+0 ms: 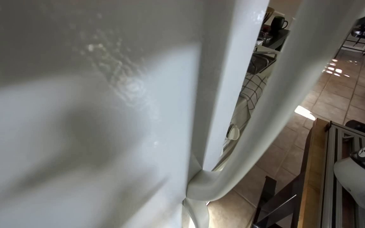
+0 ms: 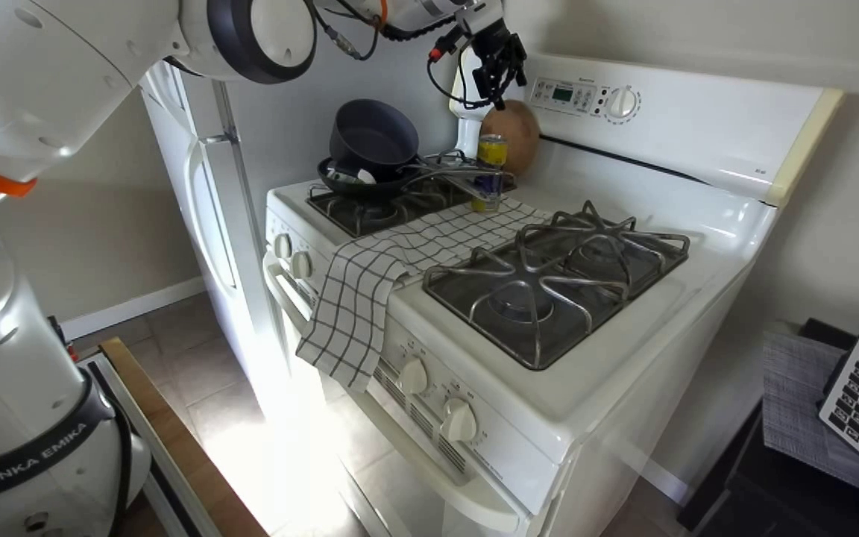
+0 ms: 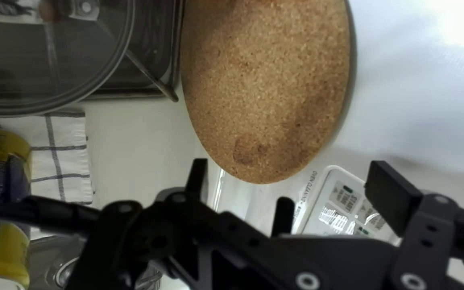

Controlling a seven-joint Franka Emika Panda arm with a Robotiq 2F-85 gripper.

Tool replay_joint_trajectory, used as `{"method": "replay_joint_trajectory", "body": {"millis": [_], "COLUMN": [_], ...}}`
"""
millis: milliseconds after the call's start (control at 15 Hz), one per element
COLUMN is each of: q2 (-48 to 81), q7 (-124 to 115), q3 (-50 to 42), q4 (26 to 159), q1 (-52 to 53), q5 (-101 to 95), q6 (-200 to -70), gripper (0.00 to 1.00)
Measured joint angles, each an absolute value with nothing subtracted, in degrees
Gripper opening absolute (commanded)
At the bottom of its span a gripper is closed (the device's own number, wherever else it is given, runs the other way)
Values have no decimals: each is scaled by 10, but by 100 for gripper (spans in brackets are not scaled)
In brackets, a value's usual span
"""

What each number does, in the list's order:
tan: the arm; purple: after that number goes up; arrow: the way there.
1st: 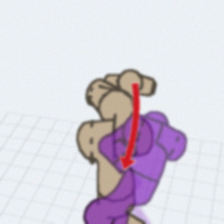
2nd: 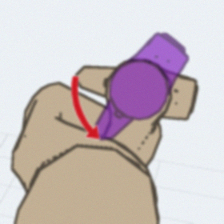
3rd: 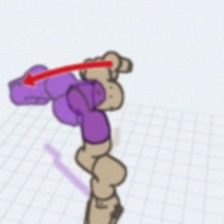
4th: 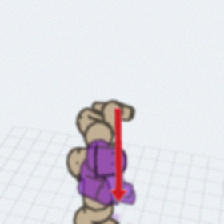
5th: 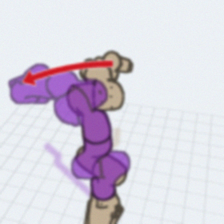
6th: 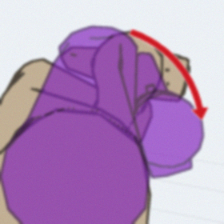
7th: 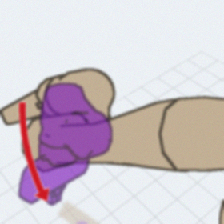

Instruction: Lift the chopping board and put it on the right front plate on the stove

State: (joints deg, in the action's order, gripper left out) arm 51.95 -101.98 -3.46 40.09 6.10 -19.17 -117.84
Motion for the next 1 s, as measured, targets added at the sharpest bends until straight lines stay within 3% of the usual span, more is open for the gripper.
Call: {"method": "replay_joint_trajectory", "body": {"millis": [133, 333, 400, 467, 600, 800, 867, 1000], "q2": [532, 550, 554, 558, 562, 566, 568, 571], "q7": [-1020, -1020, -1020, -1020, -1020, -1020, -1020, -1020], "q3": [-34, -31, -30, -30, -27, -20, -18, -13], "q4": [388, 370, 364, 359, 352, 348, 348, 348], "q1": [57, 51, 50, 49, 47, 45, 45, 45], "q5": [-188, -177, -172, -168, -159, -139, -134, -122], "q6": [-1185, -1193, -1194, -1194, -1194, -1194, -1194, -1194], "gripper": [100, 85, 85, 74, 70, 36, 32, 14]}}
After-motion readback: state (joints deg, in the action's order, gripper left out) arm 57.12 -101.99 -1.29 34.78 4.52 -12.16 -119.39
